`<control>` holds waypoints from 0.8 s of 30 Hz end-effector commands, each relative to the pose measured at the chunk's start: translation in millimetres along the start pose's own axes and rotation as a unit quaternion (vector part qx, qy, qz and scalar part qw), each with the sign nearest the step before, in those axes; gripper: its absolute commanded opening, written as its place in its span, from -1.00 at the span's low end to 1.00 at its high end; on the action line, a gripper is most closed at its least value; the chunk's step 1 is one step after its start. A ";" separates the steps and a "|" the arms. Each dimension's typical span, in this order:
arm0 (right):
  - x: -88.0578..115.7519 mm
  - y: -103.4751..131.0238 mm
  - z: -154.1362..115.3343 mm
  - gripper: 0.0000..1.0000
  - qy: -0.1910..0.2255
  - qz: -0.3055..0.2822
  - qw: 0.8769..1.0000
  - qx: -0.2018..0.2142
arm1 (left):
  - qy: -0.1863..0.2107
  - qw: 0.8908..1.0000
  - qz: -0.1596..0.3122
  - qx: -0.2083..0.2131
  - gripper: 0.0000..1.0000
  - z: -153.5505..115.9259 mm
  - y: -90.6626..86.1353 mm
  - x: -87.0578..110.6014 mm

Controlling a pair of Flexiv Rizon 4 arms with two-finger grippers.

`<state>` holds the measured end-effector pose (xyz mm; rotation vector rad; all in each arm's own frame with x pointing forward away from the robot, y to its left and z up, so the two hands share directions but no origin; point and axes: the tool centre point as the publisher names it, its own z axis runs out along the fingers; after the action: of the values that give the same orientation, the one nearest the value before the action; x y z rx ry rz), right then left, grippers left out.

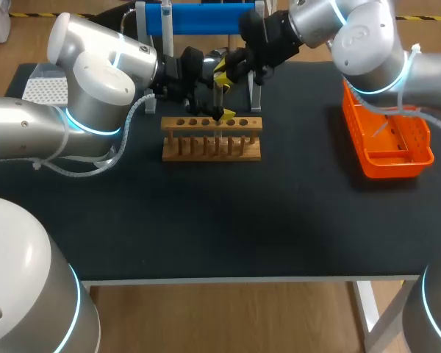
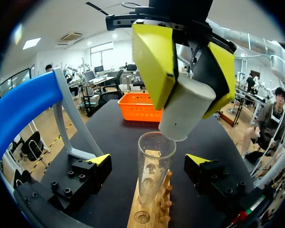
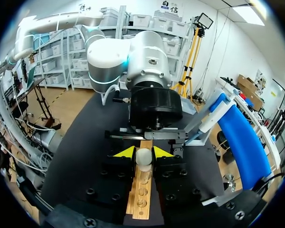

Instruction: Invert the test tube, pick up the pipette, mount the tip to pipette, aspirate from beaker and dispense into the tube, eject the tip, return the pipette, and cap with the stopper.

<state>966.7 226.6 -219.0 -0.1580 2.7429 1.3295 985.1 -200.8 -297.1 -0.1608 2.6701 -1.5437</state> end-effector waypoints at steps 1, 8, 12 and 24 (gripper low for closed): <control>-1.2 -1.1 1.6 -1.00 0.004 0.001 1.000 0.003 | 0.001 1.000 0.000 0.001 1.00 0.7 0.7 -1.5; -0.6 -3.6 2.8 -1.00 0.006 0.004 1.000 0.007 | 0.001 1.000 0.000 0.001 1.00 0.7 0.7 -1.5; -0.3 -4.9 3.5 -1.00 0.008 0.005 1.000 0.009 | 0.001 1.000 0.000 0.001 1.00 0.7 0.7 -1.5; -2.0 -2.8 1.8 -1.00 -0.002 0.008 1.000 -0.009 | 0.001 1.000 0.000 0.001 1.00 0.7 0.7 -1.5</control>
<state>969.7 227.3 -220.9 -0.1343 2.7390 1.3537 985.1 -200.8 -297.1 -0.1608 2.6701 -1.5437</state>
